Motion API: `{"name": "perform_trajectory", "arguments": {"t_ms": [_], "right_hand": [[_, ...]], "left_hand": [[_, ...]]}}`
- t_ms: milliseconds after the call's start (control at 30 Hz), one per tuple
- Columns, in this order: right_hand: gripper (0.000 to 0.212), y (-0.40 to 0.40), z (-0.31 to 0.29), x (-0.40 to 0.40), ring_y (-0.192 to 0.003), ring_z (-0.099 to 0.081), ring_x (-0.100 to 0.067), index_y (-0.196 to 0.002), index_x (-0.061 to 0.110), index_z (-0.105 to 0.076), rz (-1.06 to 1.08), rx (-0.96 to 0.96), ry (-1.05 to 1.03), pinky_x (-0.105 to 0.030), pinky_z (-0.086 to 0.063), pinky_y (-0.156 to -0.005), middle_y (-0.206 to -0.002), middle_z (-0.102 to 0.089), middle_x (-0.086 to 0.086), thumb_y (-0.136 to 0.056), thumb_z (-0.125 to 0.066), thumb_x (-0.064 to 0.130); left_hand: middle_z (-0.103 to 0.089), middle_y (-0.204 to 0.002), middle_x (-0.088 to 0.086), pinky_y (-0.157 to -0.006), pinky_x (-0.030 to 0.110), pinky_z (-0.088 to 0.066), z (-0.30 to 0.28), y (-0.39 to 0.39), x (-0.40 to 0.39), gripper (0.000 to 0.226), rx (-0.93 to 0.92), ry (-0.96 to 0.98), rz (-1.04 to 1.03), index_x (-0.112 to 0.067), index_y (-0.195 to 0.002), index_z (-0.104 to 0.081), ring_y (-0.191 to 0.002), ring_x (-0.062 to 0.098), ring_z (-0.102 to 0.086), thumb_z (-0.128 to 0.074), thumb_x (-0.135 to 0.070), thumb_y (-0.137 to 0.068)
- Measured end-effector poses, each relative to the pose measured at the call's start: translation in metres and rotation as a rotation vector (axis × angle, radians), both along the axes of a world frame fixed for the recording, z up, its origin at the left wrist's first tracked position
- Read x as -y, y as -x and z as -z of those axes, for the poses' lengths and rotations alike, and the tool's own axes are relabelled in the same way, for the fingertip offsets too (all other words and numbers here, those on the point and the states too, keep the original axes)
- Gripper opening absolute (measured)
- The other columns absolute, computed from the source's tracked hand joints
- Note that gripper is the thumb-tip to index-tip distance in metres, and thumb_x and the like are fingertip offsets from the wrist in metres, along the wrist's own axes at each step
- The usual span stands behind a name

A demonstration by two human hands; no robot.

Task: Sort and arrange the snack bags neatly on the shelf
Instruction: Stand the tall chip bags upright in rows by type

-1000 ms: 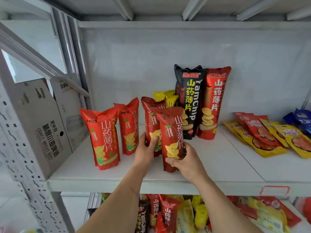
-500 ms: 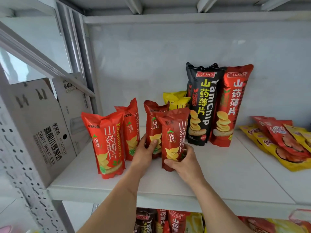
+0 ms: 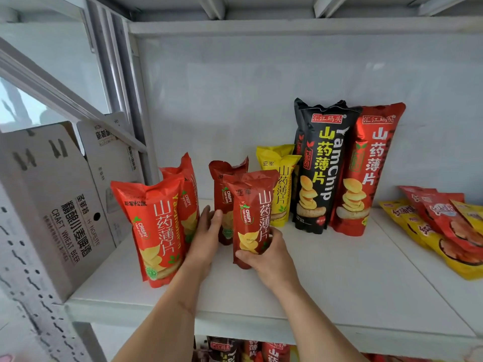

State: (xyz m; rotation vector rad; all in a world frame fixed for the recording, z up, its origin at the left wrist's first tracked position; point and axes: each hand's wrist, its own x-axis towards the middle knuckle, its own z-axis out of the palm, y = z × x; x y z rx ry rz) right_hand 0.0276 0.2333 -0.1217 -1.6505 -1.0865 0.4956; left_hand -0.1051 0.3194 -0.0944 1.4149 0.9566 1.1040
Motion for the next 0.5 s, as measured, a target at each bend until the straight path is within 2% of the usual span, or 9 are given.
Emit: {"name": "perform_trajectory", "arguments": {"t_ms": [100,233,400,500], "right_hand": [[0.099,0.003,-0.004,-0.002,-0.108,-0.06,-0.01,-0.134,0.035,-0.036,0.005,0.011,0.01,-0.037,-0.053,-0.092,-0.122,-0.057,0.013,-0.05,-0.083,0.061],[0.097,0.008,-0.009,-0.007,-0.107,-0.061,-0.011,-0.132,0.036,-0.037,0.002,0.023,0.021,-0.038,-0.053,-0.091,-0.122,-0.059,0.012,-0.051,-0.083,0.061],[0.102,0.008,-0.008,-0.009,-0.11,-0.06,-0.007,-0.134,0.041,-0.036,-0.046,0.021,0.014,-0.036,-0.053,-0.094,-0.125,-0.059,0.014,-0.046,-0.084,0.064],[0.09,0.003,-0.005,0.0,-0.111,-0.059,0.0,-0.133,0.046,-0.037,-0.112,-0.02,0.003,-0.025,-0.05,-0.094,-0.125,-0.058,0.02,-0.058,-0.087,0.052]], "left_hand": [[-0.036,-0.158,-0.008,-0.113,0.034,-0.031,0.003,-0.001,0.012,0.091,0.019,-0.093,-0.013,-0.037,-0.155,-0.025,-0.144,0.015,-0.034,-0.039,-0.086,-0.079],[-0.042,-0.154,-0.008,-0.116,0.04,-0.035,0.002,-0.006,0.012,0.109,0.04,-0.124,0.014,-0.039,-0.154,-0.028,-0.139,0.012,-0.042,-0.04,-0.096,-0.062],[-0.042,-0.154,-0.006,-0.115,0.044,-0.037,-0.001,-0.009,0.005,0.111,-0.005,-0.101,0.052,-0.04,-0.154,-0.025,-0.138,0.017,-0.044,-0.036,-0.1,-0.061],[-0.038,-0.157,-0.005,-0.115,0.038,-0.035,0.0,-0.006,0.002,0.113,0.0,-0.102,0.046,-0.036,-0.156,-0.022,-0.14,0.016,-0.041,-0.038,-0.096,-0.061]]}}
